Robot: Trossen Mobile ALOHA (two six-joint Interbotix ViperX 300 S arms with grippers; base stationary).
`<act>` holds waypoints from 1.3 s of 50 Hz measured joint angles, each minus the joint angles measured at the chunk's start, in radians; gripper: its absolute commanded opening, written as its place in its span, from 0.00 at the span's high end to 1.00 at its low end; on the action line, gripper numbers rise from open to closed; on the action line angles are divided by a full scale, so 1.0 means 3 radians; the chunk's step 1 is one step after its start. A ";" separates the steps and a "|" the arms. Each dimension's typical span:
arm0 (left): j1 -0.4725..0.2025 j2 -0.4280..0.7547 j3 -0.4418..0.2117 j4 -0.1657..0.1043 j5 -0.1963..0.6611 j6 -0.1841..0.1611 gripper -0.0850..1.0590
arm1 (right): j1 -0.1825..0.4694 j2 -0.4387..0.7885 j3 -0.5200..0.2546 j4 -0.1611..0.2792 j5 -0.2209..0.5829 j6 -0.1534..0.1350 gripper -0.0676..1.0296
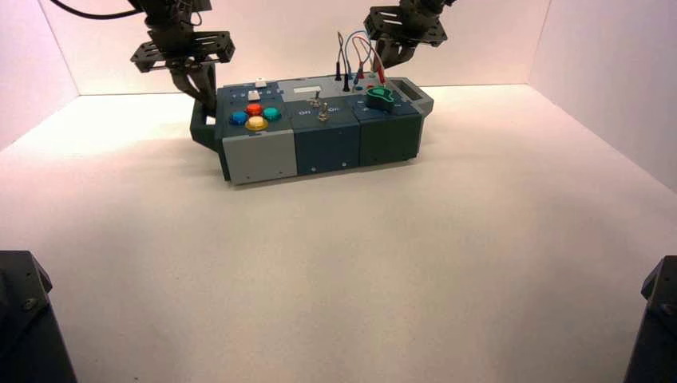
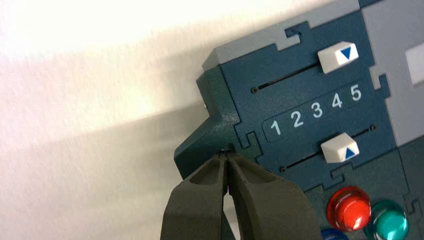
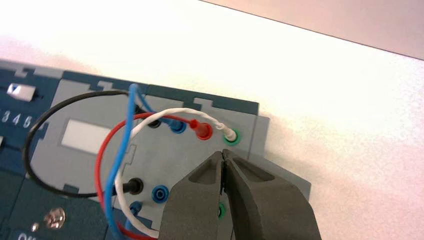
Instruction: Move the box away.
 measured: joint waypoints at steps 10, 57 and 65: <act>0.0005 0.0031 -0.0056 -0.0005 -0.0015 0.0005 0.95 | 0.0000 -0.0046 0.0056 -0.0026 0.0000 0.0000 0.96; -0.0031 -0.0874 0.0491 -0.0026 -0.0194 0.0000 0.95 | -0.0087 -0.0588 0.0532 -0.0148 -0.0164 0.0000 0.96; -0.0092 -0.1099 0.0537 -0.0026 -0.0261 0.0000 0.95 | -0.0087 -0.0803 0.0629 -0.0148 -0.0164 0.0000 0.96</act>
